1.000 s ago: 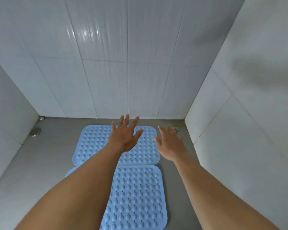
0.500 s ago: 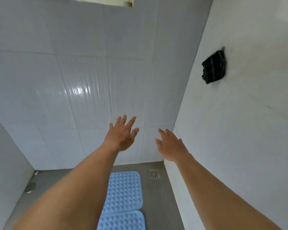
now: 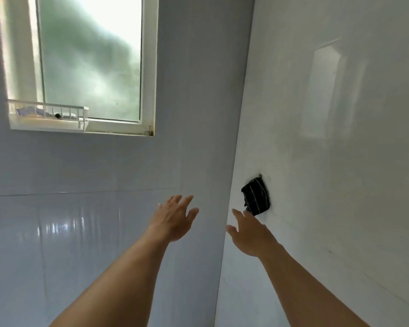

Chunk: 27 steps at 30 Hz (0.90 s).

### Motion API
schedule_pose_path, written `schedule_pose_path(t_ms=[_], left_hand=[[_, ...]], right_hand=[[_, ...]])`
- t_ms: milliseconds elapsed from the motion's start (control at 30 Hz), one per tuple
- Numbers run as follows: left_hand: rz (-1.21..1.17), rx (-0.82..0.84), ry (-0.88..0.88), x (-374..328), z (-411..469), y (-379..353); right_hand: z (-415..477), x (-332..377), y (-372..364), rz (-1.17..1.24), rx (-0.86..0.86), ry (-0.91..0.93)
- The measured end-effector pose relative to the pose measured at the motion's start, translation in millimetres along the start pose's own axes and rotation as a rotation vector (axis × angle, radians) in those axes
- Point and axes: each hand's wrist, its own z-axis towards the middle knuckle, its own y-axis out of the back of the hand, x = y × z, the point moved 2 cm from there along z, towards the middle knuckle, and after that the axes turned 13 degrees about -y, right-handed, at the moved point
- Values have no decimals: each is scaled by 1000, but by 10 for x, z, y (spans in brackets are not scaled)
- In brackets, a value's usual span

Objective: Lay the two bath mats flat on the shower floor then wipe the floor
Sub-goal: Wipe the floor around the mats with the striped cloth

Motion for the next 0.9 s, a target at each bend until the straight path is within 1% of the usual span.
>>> schedule_pose_path(t_ms=[233,433,633,800,900], left_hand=[[-31,40,-189,43,812,26],[-109,59,-324,-113,1435,-334],[-170,49,-379,-215,2178,-750],[-203,46,-371,-190,2707,-1025],[-238,42,-362,-170,2973,-1188]], right_hand=[[388,-52,296,52,-67,-159],[692,-261,346,45,-124,-221],[1222,-466,434,38,-172,-253],[1638,-599,467,34,-205,-266],[1873,-654,484,0,-259,-292]])
